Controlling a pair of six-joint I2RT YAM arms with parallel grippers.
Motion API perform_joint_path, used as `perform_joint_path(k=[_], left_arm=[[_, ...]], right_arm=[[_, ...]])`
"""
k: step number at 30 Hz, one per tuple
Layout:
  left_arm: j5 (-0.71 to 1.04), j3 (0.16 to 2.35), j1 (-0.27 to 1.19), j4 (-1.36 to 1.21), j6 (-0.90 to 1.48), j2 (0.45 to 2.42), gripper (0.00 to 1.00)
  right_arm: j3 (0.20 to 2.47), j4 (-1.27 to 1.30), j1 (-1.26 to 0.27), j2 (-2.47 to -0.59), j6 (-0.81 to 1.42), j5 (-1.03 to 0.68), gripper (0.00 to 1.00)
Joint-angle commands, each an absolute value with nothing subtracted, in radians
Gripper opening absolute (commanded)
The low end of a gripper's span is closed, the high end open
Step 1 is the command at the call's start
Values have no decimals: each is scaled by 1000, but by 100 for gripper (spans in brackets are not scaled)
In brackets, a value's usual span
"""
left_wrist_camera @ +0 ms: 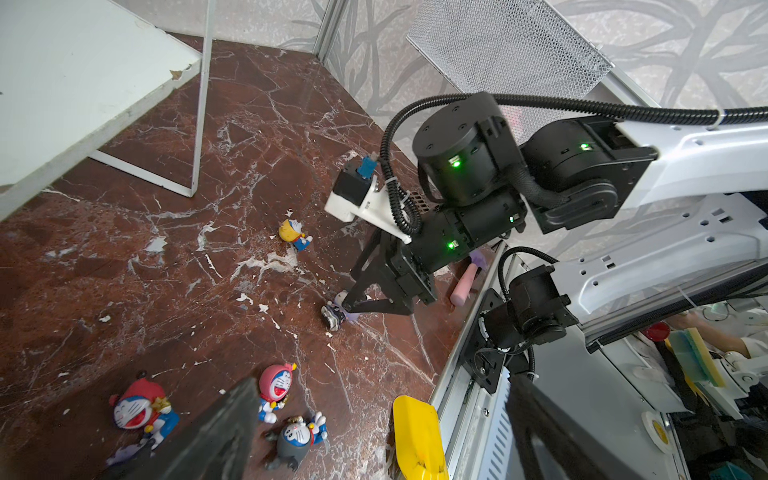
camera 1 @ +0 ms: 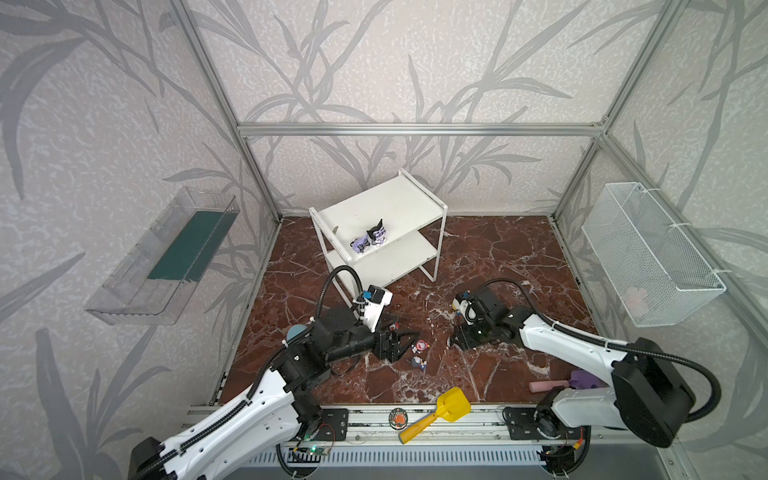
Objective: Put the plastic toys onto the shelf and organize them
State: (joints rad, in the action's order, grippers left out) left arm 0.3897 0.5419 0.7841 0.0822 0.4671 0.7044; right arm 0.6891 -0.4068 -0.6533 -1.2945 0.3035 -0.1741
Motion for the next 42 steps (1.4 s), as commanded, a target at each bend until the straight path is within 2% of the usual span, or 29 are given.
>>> perform_joint_path(k=[1,8,14,32,42], left_arm=[[381,566,781,74,451,716,95],[408,572,780,45,448,761,95],[419,571,779,31,449,775,95],[406,557,779,42,452,743,95],[404,554,780,40,452,739,95]], right_arm=[[667,-464,-654,-1200,290,-225,58],[570,-387,-663,-1108,452,-431,59],[521,-300,-713,-1173,502,-509,60],[599,-234,-603,-1401,467,-448,60],[739,-380,-587,-1486,366,-330,60]])
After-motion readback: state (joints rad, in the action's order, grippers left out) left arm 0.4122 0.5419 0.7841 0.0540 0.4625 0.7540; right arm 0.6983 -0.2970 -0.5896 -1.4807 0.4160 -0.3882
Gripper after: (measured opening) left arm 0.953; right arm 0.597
